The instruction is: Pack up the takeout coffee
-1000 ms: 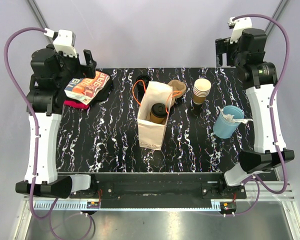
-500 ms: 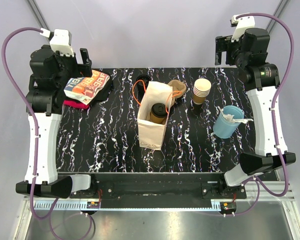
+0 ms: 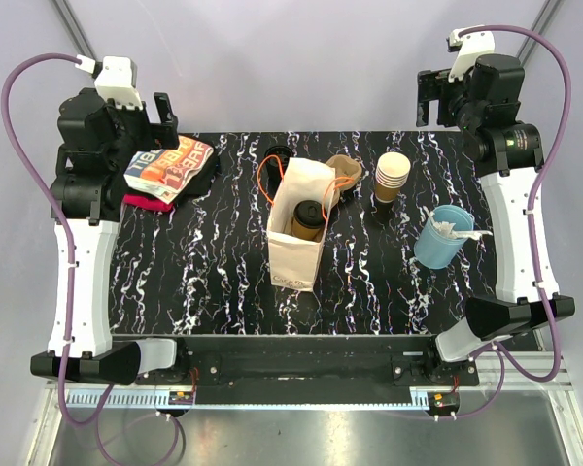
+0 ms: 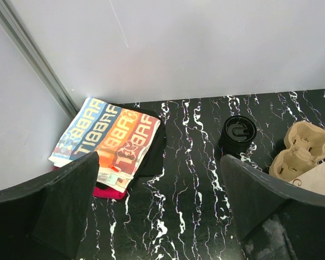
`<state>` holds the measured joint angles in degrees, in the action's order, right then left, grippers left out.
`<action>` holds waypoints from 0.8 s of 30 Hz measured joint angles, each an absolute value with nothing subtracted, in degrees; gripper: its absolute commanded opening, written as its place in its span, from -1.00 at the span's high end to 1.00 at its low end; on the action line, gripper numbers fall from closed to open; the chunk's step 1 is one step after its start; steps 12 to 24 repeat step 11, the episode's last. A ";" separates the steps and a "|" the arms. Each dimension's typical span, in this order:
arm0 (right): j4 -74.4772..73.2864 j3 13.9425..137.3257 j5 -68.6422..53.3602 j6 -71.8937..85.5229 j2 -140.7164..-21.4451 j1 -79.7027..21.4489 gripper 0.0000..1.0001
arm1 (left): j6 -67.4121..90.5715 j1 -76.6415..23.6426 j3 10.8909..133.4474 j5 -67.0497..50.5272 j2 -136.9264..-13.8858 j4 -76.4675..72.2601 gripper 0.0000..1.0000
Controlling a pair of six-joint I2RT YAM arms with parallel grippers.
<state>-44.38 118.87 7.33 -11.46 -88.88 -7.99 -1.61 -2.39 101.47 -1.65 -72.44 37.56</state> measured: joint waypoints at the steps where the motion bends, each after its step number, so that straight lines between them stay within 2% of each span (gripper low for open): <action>1: -44.36 118.87 7.29 -11.46 -88.88 -7.99 -0.99 | -1.56 -2.39 101.47 -1.63 -72.44 37.56 -0.98; 24: -44.36 118.78 6.37 -10.87 -88.88 -7.99 -0.99 | -1.37 -2.37 101.47 0.01 -72.44 37.56 -0.98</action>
